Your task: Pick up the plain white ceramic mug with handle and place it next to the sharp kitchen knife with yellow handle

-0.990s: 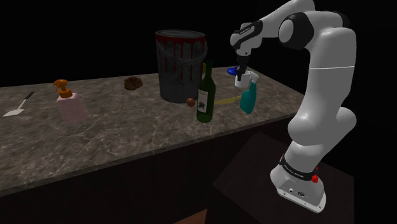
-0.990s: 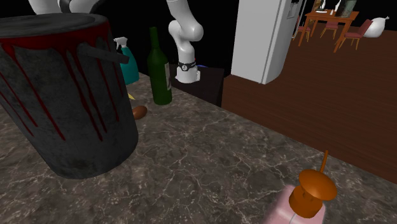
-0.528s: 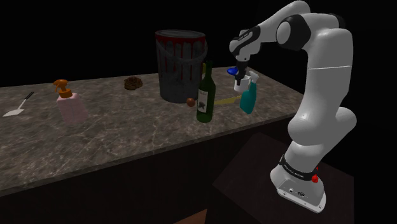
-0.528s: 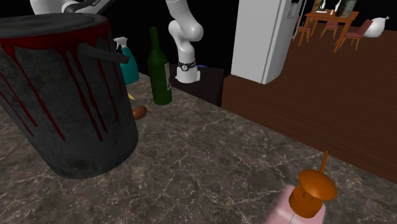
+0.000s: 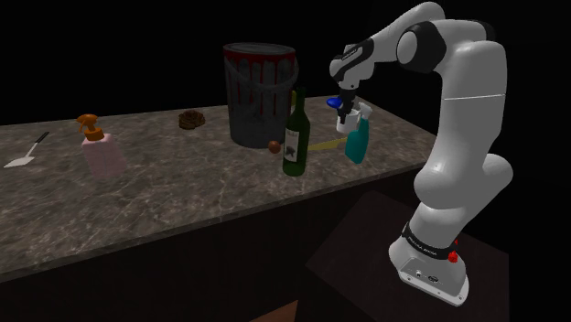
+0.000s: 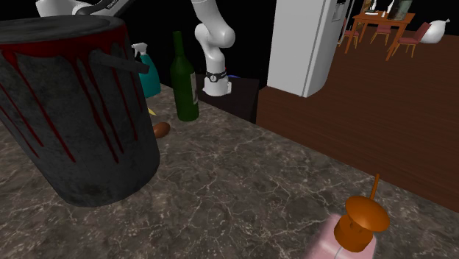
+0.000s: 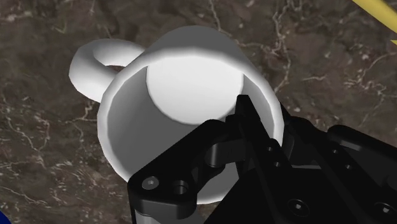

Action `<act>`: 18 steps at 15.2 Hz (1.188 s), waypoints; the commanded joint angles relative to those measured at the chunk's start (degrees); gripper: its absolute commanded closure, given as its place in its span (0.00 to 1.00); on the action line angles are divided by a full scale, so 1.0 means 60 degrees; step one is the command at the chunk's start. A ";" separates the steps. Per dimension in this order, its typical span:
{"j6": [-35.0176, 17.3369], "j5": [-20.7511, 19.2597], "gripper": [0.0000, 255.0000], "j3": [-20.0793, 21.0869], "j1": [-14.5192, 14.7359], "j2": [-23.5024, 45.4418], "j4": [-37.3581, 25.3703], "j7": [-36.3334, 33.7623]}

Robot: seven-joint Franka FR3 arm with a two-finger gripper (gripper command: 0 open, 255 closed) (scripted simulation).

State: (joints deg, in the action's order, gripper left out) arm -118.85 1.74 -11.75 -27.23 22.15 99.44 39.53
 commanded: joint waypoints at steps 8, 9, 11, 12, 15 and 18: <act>0.0562 -0.0048 0.00 -0.0016 0.0025 -0.0217 -0.0354 -0.0031; 0.0850 -0.0068 0.00 -0.0023 0.0035 -0.0307 -0.0553 -0.0044; 0.1079 -0.0082 0.00 -0.0026 0.0041 -0.0370 -0.0721 -0.0053; 0.1079 -0.0083 0.00 -0.0026 0.0041 -0.0371 -0.0719 -0.0053; 0.1079 -0.0082 0.00 -0.0026 0.0041 -0.0370 -0.0721 -0.0053; 0.1079 -0.0082 0.00 -0.0026 0.0041 -0.0370 -0.0721 -0.0053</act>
